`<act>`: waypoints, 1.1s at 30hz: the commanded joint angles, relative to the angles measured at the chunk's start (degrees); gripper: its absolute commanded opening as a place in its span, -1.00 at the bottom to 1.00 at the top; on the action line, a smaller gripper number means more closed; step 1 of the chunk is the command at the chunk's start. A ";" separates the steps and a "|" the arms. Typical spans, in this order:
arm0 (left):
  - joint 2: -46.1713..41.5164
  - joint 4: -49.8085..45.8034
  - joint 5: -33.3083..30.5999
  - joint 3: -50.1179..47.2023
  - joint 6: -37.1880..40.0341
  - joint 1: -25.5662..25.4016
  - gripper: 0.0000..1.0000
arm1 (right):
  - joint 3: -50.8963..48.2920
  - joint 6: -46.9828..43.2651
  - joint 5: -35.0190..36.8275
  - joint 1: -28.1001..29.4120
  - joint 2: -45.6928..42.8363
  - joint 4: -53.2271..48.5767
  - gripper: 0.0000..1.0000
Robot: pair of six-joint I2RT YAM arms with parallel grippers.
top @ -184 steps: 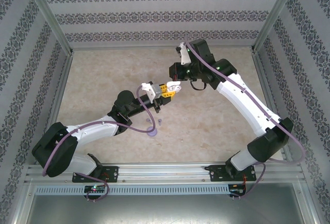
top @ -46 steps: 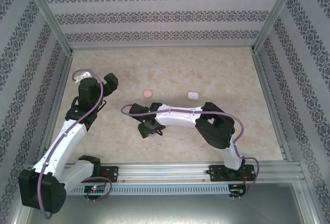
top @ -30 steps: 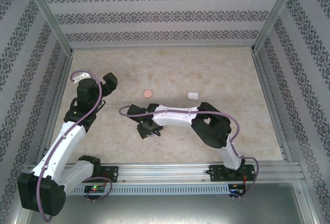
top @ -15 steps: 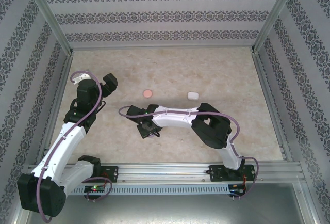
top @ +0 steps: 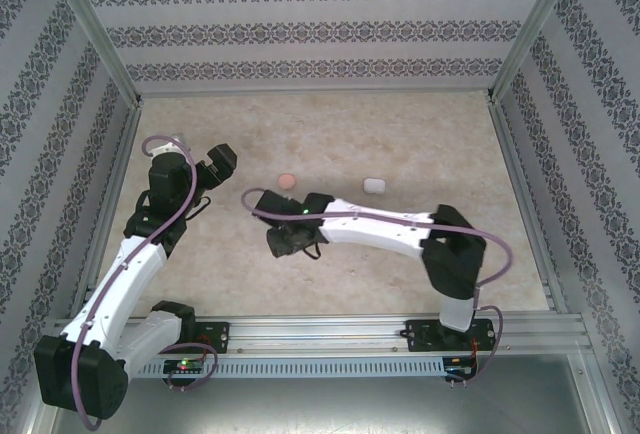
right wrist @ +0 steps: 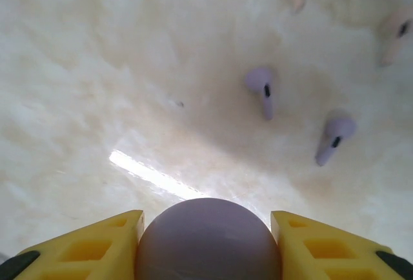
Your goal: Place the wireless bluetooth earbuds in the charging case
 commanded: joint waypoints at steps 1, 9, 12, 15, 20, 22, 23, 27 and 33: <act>1.77 7.97 8.70 -0.98 0.47 0.52 1.00 | -2.97 1.97 2.81 -4.87 -5.25 0.90 -0.29; 8.40 26.90 20.39 -8.41 -1.13 -1.88 0.99 | -8.06 7.58 0.18 -17.81 -12.68 9.18 -0.29; 10.93 32.78 22.50 -10.34 -0.38 -3.85 0.98 | -8.56 11.25 -0.85 -20.95 -13.35 12.03 -0.28; 13.79 37.27 23.89 -11.35 0.20 -5.88 0.96 | -9.38 16.11 -2.04 -23.33 -13.05 15.02 -0.29; 18.85 43.59 22.96 -12.22 0.79 -10.54 0.90 | -11.94 26.75 -3.49 -25.71 -12.18 21.35 -0.29; 20.51 46.89 21.26 -12.99 -0.07 -12.40 0.85 | -12.87 31.00 -3.92 -26.10 -11.96 23.86 -0.29; 21.32 49.29 19.97 -13.60 -0.95 -13.13 0.83 | -13.25 32.84 -4.07 -26.15 -11.79 25.13 -0.29; 24.73 55.68 18.00 -13.99 -2.56 -15.75 0.73 | -13.66 38.76 -4.34 -26.03 -10.85 27.48 -0.30; 30.16 59.43 19.85 -11.65 -2.16 -17.83 0.66 | -12.28 41.73 -4.94 -25.34 -9.16 28.27 -0.30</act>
